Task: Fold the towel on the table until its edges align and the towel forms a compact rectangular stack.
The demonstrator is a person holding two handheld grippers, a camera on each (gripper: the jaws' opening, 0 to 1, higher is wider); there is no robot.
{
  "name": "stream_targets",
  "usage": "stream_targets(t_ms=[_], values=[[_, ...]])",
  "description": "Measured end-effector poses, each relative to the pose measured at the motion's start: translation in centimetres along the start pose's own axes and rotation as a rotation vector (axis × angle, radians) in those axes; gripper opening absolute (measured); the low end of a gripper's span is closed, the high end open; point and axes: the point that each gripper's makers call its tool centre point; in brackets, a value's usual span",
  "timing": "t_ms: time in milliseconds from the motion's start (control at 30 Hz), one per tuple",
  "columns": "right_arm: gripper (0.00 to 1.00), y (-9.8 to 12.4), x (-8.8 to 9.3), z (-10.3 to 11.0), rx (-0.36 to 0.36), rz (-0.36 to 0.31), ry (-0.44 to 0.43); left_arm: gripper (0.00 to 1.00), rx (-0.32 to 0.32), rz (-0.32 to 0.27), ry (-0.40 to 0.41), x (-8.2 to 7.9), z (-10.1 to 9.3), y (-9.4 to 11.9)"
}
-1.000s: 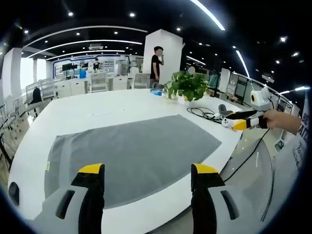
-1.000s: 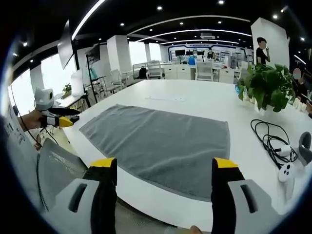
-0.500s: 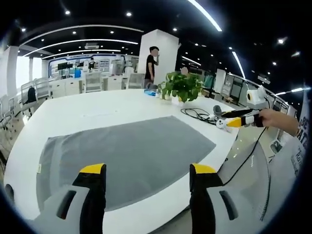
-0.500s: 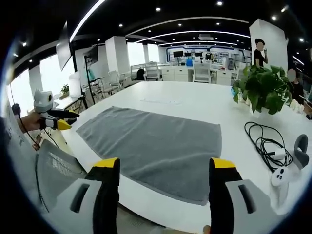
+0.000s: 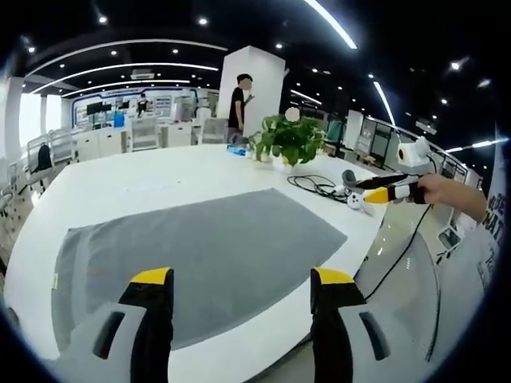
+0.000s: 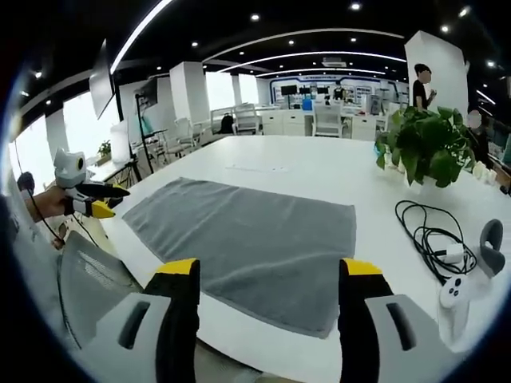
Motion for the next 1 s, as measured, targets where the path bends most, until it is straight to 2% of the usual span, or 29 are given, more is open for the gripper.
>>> stream_targets(t_ms=[500, 1000], values=[[0.70, 0.3, -1.7, -1.9, 0.001, -0.024, 0.020, 0.72, 0.016, 0.006, -0.011, -0.8, -1.0, -1.7], [0.69, 0.5, -1.9, -4.3, 0.003, -0.017, 0.014, 0.71, 0.048, 0.017, -0.014, -1.0, -3.3, -4.2]])
Point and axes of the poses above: the point that each gripper's makers call its tool centre point, and the gripper's own axes: y roughly backward along the fingers, z roughly to its left, x roughly out of its underside, and after that the axes turned 8 degrees about x, right-handed
